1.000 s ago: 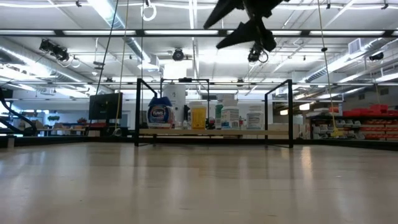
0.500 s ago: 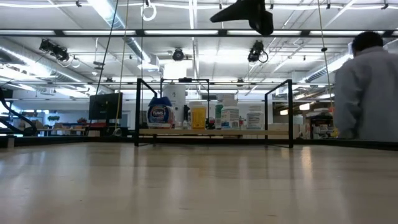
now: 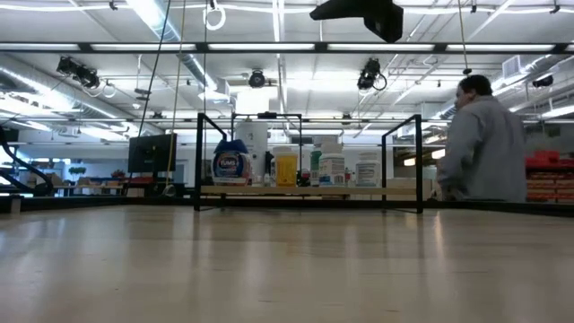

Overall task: Pick and place medicine bottles onto shelf by color
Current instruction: Put the yellow pill bottle on the shelf

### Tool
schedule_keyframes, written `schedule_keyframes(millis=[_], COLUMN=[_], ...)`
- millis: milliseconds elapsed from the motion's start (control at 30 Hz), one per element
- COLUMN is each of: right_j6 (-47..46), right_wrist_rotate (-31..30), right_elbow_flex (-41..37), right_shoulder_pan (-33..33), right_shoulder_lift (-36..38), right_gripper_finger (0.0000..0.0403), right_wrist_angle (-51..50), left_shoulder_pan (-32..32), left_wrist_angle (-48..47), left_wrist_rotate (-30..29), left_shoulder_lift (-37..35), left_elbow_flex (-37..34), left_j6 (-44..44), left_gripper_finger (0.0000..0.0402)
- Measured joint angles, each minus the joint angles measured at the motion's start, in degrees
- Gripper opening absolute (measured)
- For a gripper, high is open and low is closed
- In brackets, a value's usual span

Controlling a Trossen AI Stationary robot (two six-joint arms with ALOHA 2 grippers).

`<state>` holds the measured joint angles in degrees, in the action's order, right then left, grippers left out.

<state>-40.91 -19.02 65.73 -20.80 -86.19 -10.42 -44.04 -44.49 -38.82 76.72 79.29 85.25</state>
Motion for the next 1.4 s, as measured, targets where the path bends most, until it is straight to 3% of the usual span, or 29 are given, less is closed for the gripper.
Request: schedule_keyframes(millis=[233, 433, 700, 933, 1067, 1233, 1400], right_j6=[3.05, 2.79, 2.39, 1.4, 1.29, 1.27, 1.47], right_wrist_rotate=[8.04, 8.41, 7.92, 3.33, 3.23, 3.22, 3.01], right_elbow_flex=[0.0, 0.0, 0.0, 0.0, 0.0, 0.0, 0.0], right_shoulder_pan=[-0.19, -1.65, -1.82, -1.77, -1.77, -1.77, -1.27], right_shoulder_lift=[0.0, 0.0, -0.02, -0.02, -0.02, -0.02, -0.02], right_gripper_finger=[0.0223, 0.0223, 0.0223, 0.0223, 0.0223, 0.0223, 0.0223], right_wrist_angle=[-0.72, -0.65, -0.58, -0.52, -0.54, -0.56, -0.61], left_shoulder_pan=[0.14, 0.51, 0.12, -1.58, -3.57, -5.4, -5.37], left_wrist_angle=[9.22, 10.51, -3.88, -19.63, -26.06, -27.48, -24.86], left_wrist_rotate=[-0.51, 0.48, 9.82, 24.42, 31.38, 32.63, 32.82], left_shoulder_lift=[5.12, 5.78, 5.74, 5.79, 6.65, 7.96, 10.34], left_elbow_flex=[0.0, 0.23, 9.57, 11.45, 11.13, 11.13, 11.09], left_j6=[1.11, 0.88, -4.17, 3.25, 12.44, 22.15, 20.89], left_gripper_finger=[0.0172, 0.0172, 0.0172, 0.0171, 0.0171, 0.0171, 0.0171])
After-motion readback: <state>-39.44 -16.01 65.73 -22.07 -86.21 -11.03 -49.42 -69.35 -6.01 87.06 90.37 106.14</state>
